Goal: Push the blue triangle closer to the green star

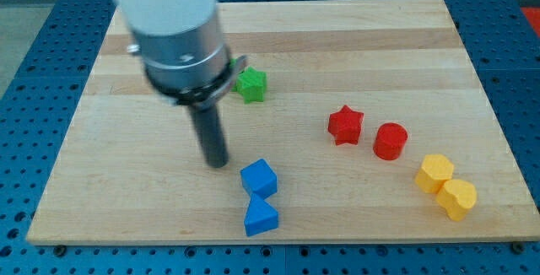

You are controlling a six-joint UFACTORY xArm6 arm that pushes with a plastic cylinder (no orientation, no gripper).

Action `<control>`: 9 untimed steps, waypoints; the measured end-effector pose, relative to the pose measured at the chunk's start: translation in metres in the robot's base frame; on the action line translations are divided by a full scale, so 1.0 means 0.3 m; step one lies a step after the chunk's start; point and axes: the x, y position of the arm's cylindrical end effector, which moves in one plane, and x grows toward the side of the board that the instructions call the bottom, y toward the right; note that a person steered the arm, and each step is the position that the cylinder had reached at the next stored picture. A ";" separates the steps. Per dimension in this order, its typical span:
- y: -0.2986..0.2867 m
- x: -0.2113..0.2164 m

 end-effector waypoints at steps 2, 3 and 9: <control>0.340 0.038; 0.418 0.189; 0.016 0.354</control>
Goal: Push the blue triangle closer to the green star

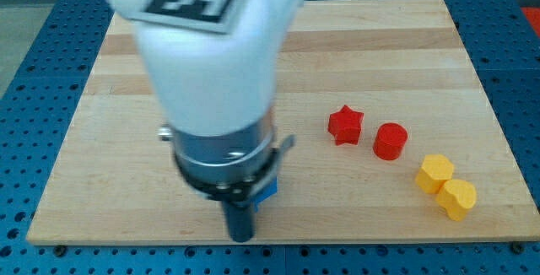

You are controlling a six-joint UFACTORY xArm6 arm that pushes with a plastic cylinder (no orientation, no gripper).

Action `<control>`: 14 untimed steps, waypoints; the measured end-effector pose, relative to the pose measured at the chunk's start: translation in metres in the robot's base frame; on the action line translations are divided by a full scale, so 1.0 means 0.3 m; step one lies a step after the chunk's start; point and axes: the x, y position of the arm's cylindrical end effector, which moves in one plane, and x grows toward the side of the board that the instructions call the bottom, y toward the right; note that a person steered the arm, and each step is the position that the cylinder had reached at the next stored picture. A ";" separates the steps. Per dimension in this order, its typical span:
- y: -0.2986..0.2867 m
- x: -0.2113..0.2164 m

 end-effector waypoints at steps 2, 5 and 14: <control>-0.038 0.000; 0.032 -0.014; -0.172 -0.265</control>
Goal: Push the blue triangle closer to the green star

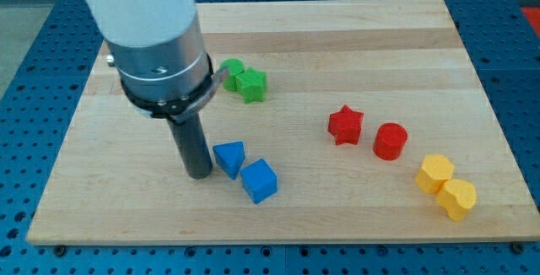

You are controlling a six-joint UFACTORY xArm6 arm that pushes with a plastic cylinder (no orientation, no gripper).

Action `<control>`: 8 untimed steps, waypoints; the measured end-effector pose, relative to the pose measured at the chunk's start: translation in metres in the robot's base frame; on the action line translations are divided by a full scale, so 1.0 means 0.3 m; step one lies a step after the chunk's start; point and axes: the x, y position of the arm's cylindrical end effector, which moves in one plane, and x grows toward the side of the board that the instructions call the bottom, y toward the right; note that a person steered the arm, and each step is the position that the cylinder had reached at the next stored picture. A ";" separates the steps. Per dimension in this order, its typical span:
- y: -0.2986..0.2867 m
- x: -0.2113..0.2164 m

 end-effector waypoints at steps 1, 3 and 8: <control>-0.021 0.050; 0.086 0.086; 0.208 -0.138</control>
